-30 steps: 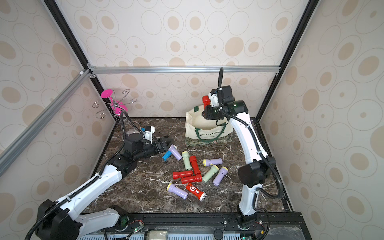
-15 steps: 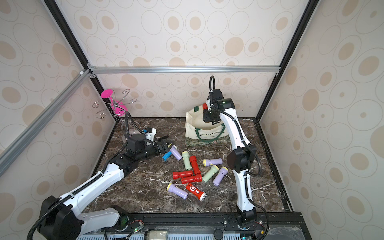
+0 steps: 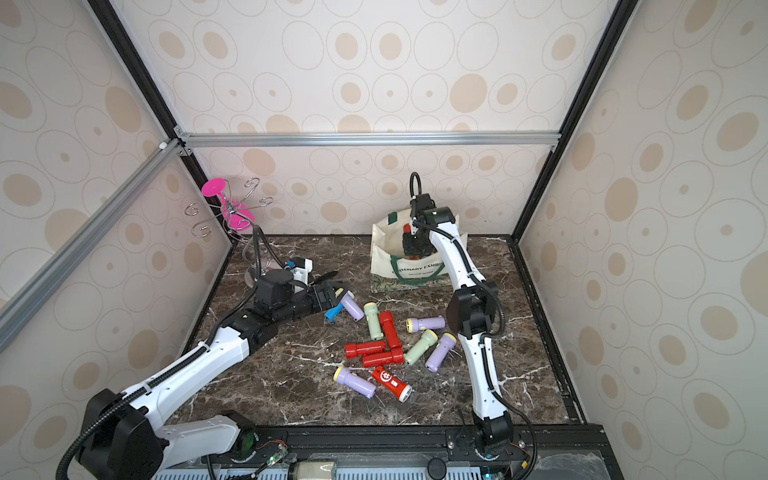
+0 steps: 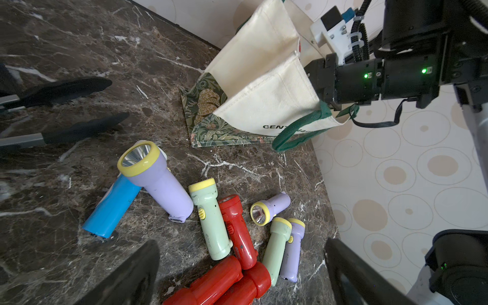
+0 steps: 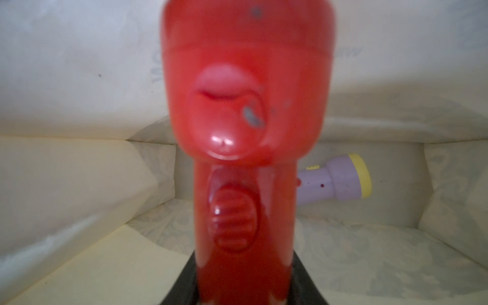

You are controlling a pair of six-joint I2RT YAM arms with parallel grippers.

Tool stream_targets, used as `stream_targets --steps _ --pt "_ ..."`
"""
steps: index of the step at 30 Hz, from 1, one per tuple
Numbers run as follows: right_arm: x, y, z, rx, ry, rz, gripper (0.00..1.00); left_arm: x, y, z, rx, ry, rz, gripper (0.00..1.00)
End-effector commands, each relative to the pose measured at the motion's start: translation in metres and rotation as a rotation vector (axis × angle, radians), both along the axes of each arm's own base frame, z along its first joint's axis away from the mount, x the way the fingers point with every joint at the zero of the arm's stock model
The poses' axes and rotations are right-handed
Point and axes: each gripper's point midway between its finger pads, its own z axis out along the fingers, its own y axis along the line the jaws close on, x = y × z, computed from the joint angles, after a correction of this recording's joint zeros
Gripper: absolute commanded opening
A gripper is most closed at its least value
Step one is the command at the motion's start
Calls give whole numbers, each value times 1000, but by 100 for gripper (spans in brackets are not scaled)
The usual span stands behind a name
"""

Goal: Put the flashlights into the tote bags
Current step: Place the flashlight in the canvas bag.

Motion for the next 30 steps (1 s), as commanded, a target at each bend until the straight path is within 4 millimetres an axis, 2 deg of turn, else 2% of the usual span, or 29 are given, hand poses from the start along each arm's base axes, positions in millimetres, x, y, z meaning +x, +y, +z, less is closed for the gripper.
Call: stream_targets --steps 1,3,8,14,17,22,30 --pt "1 1 -7 -28 0 22 6 -2 4 1 27 -17 -9 96" --pt "-1 2 -12 -30 14 31 11 -2 4 -2 49 -8 -16 96" --pt "-6 7 -15 -41 20 38 36 -1 4 -3 63 -5 -21 96" --pt "-6 9 6 -62 -38 30 64 -2 5 -5 66 3 -13 96" --pt "-6 6 19 -68 -65 21 75 -2 6 -6 69 4 -10 97" --pt "-7 2 45 -68 -117 5 84 -4 7 -9 69 10 -7 97" --pt "-20 2 93 -60 -207 3 90 -7 9 -15 74 16 -9 97"
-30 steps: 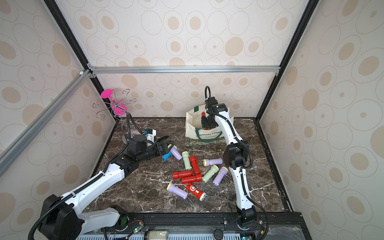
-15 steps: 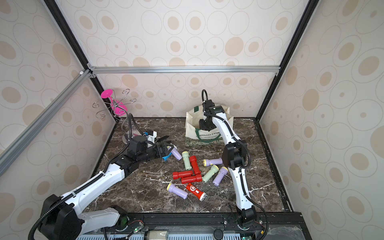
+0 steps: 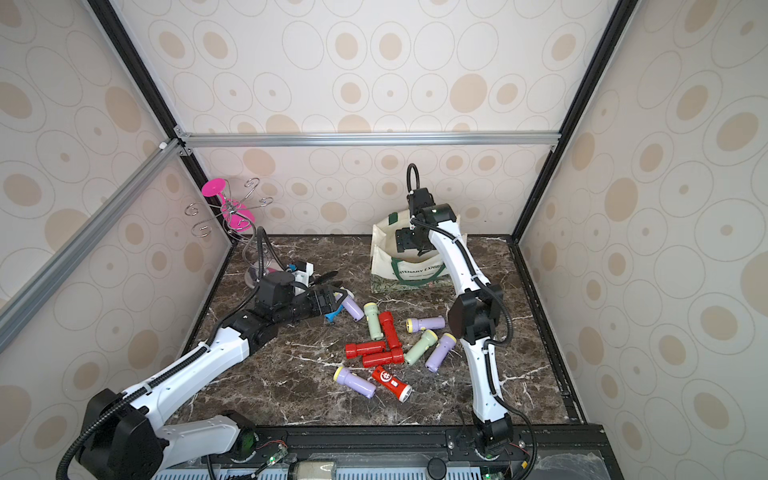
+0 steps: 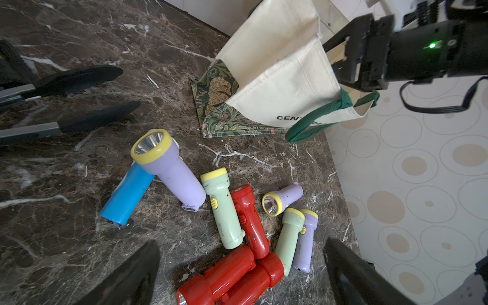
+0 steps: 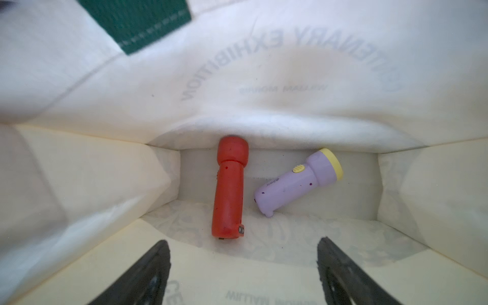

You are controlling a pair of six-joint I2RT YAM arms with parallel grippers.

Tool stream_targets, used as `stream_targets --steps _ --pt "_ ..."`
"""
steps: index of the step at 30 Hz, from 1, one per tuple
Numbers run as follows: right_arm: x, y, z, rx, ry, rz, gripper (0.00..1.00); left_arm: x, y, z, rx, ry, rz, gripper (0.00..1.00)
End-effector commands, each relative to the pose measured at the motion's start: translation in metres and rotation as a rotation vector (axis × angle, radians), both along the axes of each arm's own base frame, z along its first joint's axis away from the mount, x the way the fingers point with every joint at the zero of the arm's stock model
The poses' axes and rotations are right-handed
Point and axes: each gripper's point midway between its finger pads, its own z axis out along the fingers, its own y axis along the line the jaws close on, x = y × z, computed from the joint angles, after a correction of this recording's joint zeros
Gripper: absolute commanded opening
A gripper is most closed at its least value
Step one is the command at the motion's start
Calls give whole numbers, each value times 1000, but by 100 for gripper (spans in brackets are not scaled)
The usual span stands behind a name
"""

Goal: Put the flashlights into the tote bags
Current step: Place the flashlight in the canvas bag, then pick up the flashlight from the center of the board.

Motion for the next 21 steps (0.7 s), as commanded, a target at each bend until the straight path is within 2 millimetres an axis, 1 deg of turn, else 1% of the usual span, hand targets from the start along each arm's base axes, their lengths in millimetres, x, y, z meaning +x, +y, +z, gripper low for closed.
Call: stream_targets --steps 1,6,9,11,12,15,17,19,21 --pt "-12 1 47 4 -87 7 90 -1 5 -3 18 -7 6 97" --pt "-27 7 75 18 -132 42 90 -1 8 -9 14 6 33 95" --pt "-38 14 87 42 -147 69 91 1 10 -14 10 17 55 95" --pt "-48 19 95 62 -155 96 93 3 11 -18 15 35 78 95" --pt "-53 21 97 78 -150 104 100 4 12 -19 15 46 89 95" --pt "-71 28 104 124 -142 130 100 8 10 -18 14 66 106 94" --pt "-85 31 102 161 -122 148 100 10 10 -19 22 84 116 94" --pt "-98 33 104 183 -123 165 100 12 8 -21 26 96 126 93" --pt "-111 33 105 208 -124 179 100 13 7 -25 31 111 138 92"
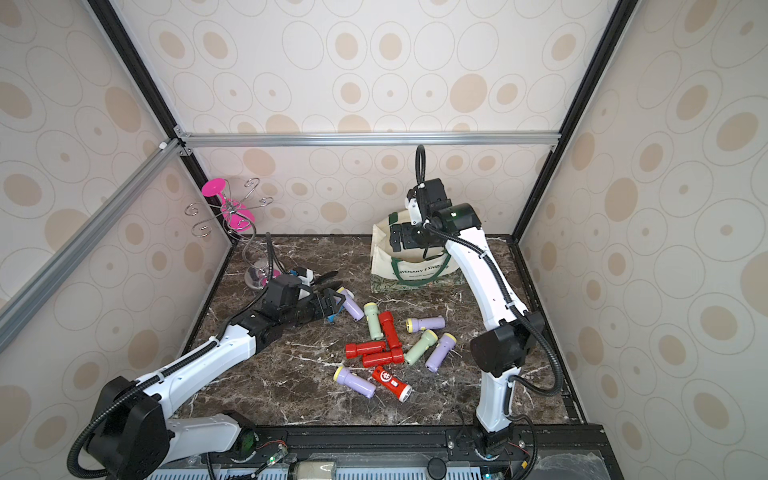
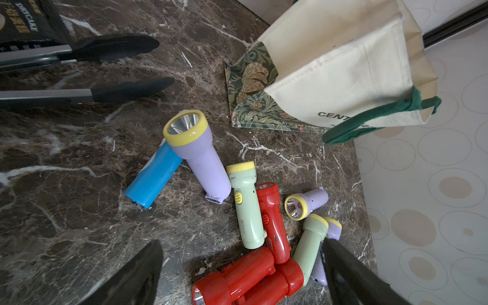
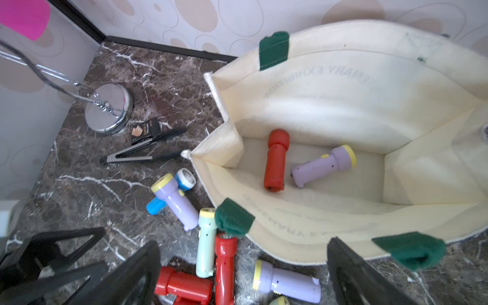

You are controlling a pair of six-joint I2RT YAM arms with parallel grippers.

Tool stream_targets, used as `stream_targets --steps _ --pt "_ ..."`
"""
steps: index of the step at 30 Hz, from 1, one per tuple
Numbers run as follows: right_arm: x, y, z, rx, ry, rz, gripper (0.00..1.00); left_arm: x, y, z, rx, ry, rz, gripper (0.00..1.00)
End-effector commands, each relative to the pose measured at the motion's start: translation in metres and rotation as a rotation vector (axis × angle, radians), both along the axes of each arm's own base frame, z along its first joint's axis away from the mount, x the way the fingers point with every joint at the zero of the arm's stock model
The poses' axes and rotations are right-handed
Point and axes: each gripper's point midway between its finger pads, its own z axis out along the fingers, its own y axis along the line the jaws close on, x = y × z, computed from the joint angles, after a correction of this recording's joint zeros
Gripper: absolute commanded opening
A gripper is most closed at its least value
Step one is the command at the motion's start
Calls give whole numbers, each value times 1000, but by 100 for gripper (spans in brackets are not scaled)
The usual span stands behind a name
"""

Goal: Put the flashlights into the tote bags
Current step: Pick up the flashlight from the center of the board.

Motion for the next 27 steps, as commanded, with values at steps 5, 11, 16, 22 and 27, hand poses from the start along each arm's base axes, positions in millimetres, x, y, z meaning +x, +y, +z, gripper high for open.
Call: stream_targets --steps 5,11,16,22,27 --pt "-50 6 5 123 18 65 100 11 -9 -3 -3 45 70 88" --pt "-88 10 -16 186 63 139 100 13 -28 -18 -27 63 87 82" --pt "-114 12 -29 220 74 192 100 22 -46 -34 -52 80 96 77" --pt "-130 13 -32 228 70 251 100 38 -49 -64 -45 139 182 69" --pt "-132 11 -41 223 75 249 100 53 -52 -77 -45 144 240 67"
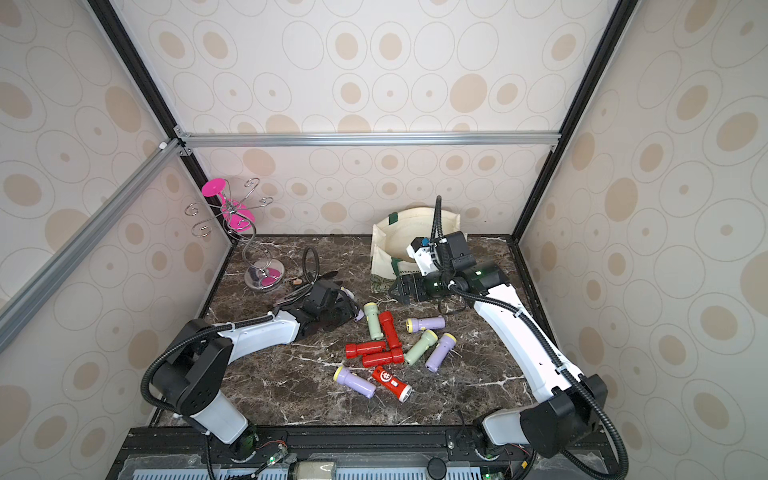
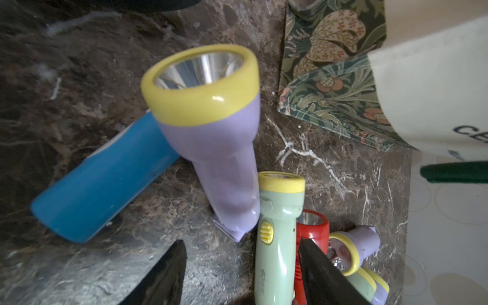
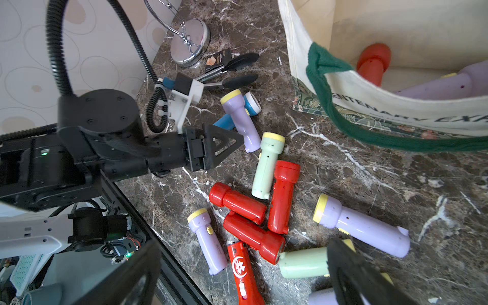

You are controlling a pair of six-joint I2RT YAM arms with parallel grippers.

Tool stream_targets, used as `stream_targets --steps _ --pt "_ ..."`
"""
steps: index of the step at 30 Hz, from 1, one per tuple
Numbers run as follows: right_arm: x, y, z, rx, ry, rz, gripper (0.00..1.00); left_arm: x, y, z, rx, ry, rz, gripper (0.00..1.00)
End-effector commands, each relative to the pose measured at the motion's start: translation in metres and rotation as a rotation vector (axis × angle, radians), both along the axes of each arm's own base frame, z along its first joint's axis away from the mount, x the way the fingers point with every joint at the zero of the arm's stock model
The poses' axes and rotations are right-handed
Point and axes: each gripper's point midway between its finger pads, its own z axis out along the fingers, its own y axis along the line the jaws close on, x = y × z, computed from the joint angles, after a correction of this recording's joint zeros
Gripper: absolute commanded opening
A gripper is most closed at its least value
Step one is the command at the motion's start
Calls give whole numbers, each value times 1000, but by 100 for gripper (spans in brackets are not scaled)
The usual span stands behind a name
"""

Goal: Put the flashlights into the tote bags
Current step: Pick up the flashlight from the center of the board.

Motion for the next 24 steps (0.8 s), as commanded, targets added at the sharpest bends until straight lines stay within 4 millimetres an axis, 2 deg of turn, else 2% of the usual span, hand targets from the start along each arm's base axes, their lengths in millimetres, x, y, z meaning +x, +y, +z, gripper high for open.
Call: stream_targets --steps 1,6,13,19,24 --pt "-3 4 -2 19 -13 26 100 27 -12 16 -45 -65 59 67" --pt "-1 6 -1 32 -15 22 100 40 -17 0 2 -41 66 66" --pt "-4 2 -3 7 -22 23 100 38 -2 -22 52 -11 165 52" --pt "-4 3 3 19 -38 21 100 33 4 -41 97 12 193 53" --pt "-7 2 1 21 -37 24 100 33 4 -47 145 9 189 53"
